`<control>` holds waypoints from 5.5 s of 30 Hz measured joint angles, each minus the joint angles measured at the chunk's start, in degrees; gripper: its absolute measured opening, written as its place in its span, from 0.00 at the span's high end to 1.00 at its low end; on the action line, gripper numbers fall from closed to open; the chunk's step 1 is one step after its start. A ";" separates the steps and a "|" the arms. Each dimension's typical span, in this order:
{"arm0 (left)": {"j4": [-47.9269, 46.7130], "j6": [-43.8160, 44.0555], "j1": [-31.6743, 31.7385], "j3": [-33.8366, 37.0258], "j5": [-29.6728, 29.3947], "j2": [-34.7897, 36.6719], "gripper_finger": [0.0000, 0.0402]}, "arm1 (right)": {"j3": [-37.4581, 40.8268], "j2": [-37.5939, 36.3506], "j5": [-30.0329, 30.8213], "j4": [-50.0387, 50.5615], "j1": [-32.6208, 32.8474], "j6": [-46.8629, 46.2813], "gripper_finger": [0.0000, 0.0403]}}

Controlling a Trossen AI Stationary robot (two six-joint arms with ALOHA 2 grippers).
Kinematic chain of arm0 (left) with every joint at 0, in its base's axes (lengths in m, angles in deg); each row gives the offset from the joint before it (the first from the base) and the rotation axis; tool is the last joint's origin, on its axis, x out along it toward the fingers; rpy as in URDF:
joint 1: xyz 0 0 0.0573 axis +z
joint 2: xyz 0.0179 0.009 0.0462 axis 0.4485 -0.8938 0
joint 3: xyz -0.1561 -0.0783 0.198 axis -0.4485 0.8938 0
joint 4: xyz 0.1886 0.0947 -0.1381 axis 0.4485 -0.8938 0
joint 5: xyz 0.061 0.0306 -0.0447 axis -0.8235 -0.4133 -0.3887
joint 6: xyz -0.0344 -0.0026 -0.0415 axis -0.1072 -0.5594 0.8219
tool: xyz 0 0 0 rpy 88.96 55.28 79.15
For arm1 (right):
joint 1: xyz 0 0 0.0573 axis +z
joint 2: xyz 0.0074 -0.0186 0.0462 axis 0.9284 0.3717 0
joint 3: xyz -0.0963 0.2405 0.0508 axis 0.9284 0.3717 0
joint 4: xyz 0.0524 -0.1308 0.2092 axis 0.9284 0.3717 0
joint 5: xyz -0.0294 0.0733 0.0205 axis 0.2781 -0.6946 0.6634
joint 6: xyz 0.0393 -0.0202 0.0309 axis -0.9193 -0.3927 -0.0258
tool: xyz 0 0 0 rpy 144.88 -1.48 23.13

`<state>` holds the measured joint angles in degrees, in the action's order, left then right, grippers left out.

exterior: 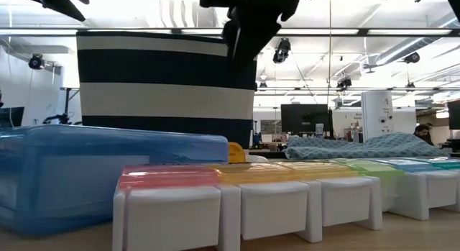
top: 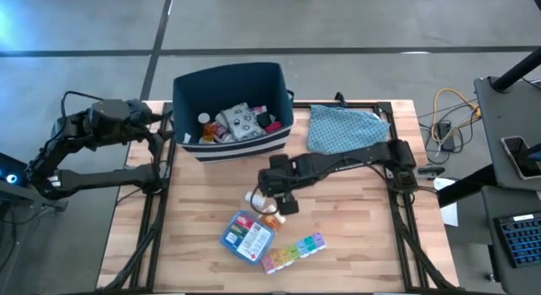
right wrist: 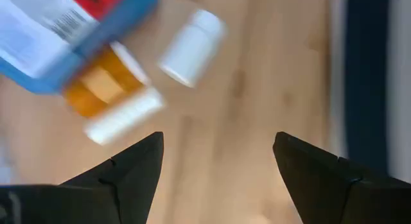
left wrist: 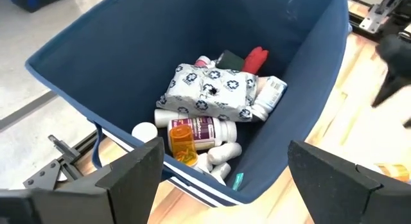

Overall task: Pick & place medical supplies in basket/bin
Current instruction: Put the white pill bottle into the blue bin

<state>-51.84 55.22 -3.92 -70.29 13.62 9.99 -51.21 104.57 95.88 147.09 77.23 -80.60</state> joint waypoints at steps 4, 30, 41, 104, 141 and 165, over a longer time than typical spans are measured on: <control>-0.21 -0.10 0.01 0.00 0.25 0.00 0.23 | 4.26 0.00 -1.34 -7.44 1.53 -2.83 0.30; -0.30 -3.27 0.00 0.02 1.40 0.00 0.23 | 18.65 4.27 -0.19 -37.66 2.91 -20.11 0.27; -0.30 -3.27 0.01 0.04 1.39 -0.02 0.23 | 20.26 4.44 7.57 -37.98 2.89 -27.03 0.27; -0.23 -6.68 0.01 1.51 1.32 -0.39 0.23 | 27.50 8.49 1.06 -58.01 0.33 -14.99 0.25; -0.23 -6.51 0.03 1.51 1.32 -1.74 0.23 | 27.28 8.17 1.01 -54.56 -1.06 -13.46 0.50; -0.19 -6.49 0.03 1.51 1.35 -3.43 0.23 | 5.48 -0.12 1.07 -25.47 -8.77 1.45 0.57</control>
<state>-52.02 48.73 -3.88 -68.78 14.96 6.56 -45.72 104.44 96.96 121.62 68.46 -79.15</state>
